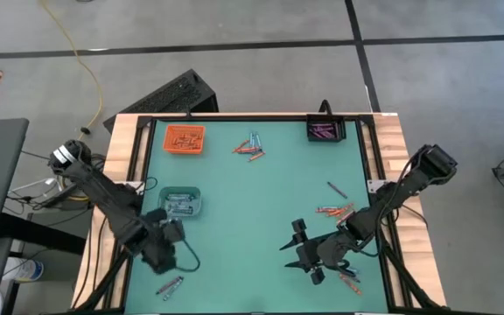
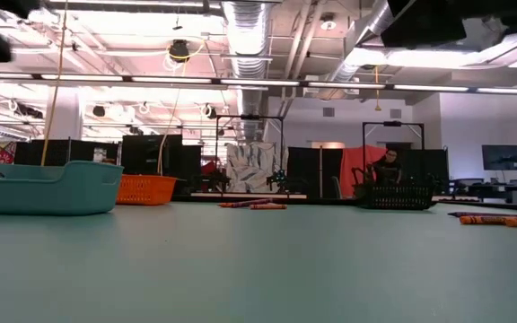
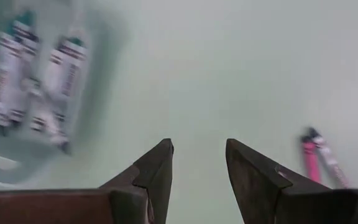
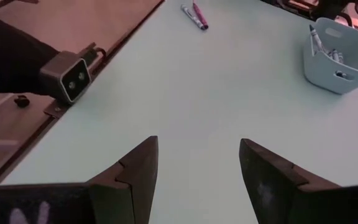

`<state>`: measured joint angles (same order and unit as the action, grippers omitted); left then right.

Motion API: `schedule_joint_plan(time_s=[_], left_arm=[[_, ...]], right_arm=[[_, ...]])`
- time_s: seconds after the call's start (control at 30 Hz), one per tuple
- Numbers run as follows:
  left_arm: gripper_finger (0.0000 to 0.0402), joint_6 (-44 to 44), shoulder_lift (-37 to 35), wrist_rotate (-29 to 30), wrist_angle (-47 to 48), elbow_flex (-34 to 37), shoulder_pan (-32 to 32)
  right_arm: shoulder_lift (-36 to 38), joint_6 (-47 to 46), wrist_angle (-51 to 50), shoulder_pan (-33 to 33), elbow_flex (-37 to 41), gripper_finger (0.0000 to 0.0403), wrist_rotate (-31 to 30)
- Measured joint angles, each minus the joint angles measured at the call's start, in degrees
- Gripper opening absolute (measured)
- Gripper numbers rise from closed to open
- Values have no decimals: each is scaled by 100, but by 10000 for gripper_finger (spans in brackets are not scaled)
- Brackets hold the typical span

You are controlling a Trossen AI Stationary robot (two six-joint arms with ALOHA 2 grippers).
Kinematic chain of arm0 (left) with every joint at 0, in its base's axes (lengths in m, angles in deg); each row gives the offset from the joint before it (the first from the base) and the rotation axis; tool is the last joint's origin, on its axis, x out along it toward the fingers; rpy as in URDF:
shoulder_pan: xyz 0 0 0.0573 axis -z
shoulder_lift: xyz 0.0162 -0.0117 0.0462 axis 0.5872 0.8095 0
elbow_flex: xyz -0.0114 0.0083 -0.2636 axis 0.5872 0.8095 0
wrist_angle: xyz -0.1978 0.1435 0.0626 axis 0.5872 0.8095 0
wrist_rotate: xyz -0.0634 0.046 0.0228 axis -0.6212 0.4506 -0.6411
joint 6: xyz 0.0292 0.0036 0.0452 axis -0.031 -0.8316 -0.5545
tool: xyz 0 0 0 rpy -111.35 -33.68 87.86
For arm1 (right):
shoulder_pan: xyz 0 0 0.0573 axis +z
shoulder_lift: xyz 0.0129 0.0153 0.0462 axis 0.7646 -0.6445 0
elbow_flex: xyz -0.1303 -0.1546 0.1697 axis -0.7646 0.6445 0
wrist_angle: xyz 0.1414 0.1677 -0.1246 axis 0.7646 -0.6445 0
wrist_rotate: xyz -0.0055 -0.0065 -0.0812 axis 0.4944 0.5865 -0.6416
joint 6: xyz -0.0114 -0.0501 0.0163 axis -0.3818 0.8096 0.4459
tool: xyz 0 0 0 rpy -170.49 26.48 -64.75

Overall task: Sort crayons
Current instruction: Put the purple crayon into the black basket

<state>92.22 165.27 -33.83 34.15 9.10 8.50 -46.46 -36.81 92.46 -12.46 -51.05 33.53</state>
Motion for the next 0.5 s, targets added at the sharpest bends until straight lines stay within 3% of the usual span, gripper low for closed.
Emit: schedule_joint_plan(time_s=[0.27,0.5], left_arm=[[138,1244,800,138,-819,-25,975],[138,1601,2006,230,-672,-1088,1449]], right_arm=[[2,-99,133,223,0,218,-4],[2,-136,358,550,-2,218,-7]])
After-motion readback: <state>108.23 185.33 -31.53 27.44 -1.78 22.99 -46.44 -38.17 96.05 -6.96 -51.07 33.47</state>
